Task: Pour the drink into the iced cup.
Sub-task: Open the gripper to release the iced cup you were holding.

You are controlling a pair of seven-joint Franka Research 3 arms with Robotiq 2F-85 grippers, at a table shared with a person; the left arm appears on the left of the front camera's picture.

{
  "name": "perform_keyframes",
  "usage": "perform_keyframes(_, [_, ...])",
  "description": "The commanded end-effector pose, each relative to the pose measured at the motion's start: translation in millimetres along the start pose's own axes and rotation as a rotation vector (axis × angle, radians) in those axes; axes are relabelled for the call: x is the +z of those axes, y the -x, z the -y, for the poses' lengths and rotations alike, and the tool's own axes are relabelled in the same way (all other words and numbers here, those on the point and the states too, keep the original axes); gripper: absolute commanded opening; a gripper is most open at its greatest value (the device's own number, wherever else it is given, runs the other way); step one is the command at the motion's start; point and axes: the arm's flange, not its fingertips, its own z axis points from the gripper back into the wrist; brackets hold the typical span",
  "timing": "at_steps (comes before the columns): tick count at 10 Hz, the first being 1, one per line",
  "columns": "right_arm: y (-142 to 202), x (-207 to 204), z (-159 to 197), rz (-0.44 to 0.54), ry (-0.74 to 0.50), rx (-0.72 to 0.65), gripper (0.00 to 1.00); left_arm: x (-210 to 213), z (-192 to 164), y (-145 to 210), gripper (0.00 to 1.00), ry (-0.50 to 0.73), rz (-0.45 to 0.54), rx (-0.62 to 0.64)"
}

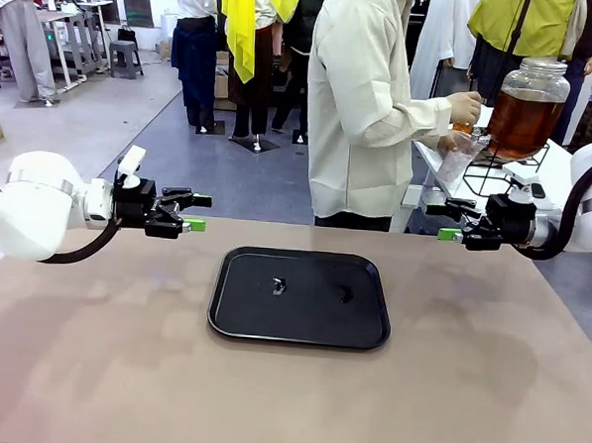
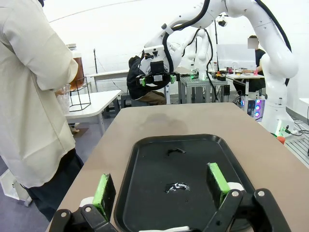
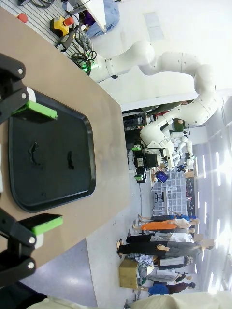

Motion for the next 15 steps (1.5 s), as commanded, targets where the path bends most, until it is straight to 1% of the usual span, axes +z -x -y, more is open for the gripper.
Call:
perform_keyframes(1, [-3.5,-1.6,-0.7,-0.002,-0.001,0.005,1.00,-0.9,-0.7,-1.8,1.00,-0.004,0.001,-0.003])
perform_keyframes(15, [-3.5,-1.6,-0.7,-0.002,-0.001,0.005,1.00,-0.9,-0.7,-1.8,1.00,-0.004,0.001,-0.003])
